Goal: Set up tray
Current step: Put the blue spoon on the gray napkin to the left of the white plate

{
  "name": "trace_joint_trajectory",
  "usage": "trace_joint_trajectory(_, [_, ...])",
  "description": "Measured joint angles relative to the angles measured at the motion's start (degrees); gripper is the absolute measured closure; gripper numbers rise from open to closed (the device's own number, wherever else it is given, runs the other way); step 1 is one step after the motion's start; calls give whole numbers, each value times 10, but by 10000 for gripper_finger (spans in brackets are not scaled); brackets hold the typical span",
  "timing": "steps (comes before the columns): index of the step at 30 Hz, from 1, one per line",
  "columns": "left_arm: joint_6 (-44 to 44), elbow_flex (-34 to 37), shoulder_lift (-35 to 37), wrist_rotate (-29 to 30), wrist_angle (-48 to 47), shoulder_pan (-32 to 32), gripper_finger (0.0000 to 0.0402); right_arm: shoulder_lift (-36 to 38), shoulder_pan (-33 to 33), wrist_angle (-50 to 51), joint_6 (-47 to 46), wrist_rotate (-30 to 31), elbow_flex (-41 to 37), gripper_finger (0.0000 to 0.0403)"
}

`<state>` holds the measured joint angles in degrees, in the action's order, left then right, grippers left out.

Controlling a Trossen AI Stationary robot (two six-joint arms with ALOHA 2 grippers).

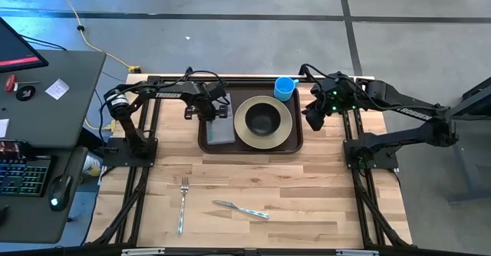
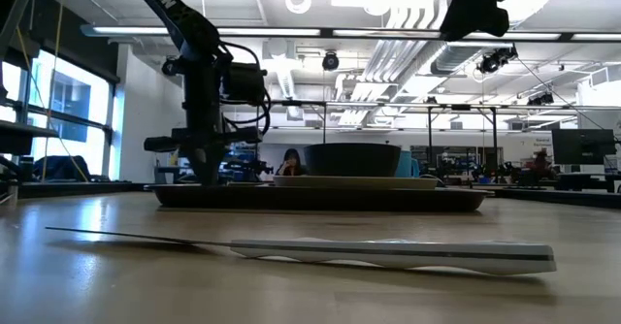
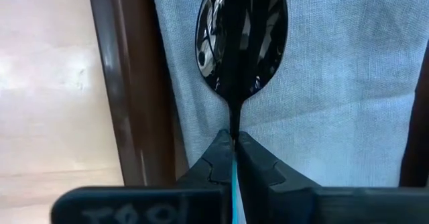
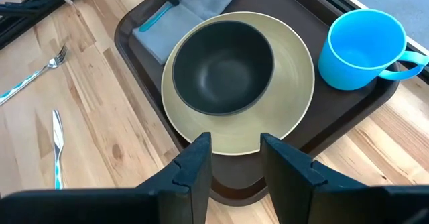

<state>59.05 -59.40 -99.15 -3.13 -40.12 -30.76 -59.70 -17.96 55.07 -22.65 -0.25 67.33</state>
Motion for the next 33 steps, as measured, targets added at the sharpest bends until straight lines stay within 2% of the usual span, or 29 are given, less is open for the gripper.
trace_joint_trajectory(7, [14,-16,0,-11,-15,-1,356,0,0,0,1,1,0,284])
trace_joint_trajectory(16, [0,-62,0,-10,-56,-35,363,0,0,0,5,8,0,284])
trace_joint_trajectory(28, [89,-62,-1,-23,-74,-34,362,0,0,0,5,7,0,284])
trace_joint_trajectory(33, [94,-62,-1,-24,-75,-33,356,0,0,0,5,7,0,284])
